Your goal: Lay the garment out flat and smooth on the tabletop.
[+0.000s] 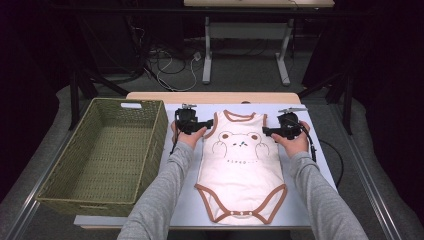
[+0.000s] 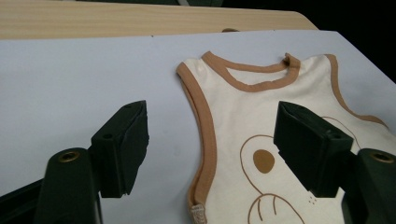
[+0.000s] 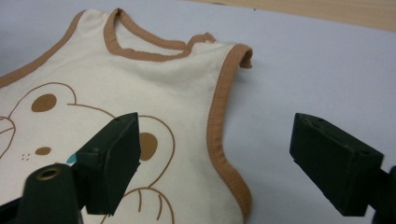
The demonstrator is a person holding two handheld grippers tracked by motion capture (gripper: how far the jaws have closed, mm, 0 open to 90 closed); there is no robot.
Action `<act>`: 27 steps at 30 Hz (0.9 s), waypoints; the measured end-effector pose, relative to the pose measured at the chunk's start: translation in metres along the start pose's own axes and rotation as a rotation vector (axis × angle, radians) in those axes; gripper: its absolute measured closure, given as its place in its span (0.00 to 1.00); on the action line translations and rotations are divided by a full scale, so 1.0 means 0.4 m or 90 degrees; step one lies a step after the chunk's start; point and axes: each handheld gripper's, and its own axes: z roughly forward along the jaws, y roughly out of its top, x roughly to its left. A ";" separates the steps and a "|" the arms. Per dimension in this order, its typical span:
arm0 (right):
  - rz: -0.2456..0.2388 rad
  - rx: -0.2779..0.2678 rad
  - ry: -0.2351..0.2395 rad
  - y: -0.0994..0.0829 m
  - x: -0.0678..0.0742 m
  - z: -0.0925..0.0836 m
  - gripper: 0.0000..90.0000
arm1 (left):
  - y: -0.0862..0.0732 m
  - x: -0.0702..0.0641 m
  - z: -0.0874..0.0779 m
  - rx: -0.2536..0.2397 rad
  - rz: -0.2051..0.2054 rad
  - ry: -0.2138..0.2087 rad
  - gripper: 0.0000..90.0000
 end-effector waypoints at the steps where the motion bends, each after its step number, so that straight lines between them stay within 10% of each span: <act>1: 0.003 0.008 0.003 -0.003 0.000 0.002 0.17 | -0.004 0.001 0.000 0.001 -0.003 -0.002 0.28; 15: 0.023 0.003 -0.003 -0.043 0.001 0.002 0.17 | -0.038 0.013 -0.009 -0.007 -0.025 -0.026 0.19; 27: 0.034 0.015 0.009 -0.059 -0.009 0.005 0.38 | -0.057 0.013 -0.008 0.017 -0.013 -0.026 0.34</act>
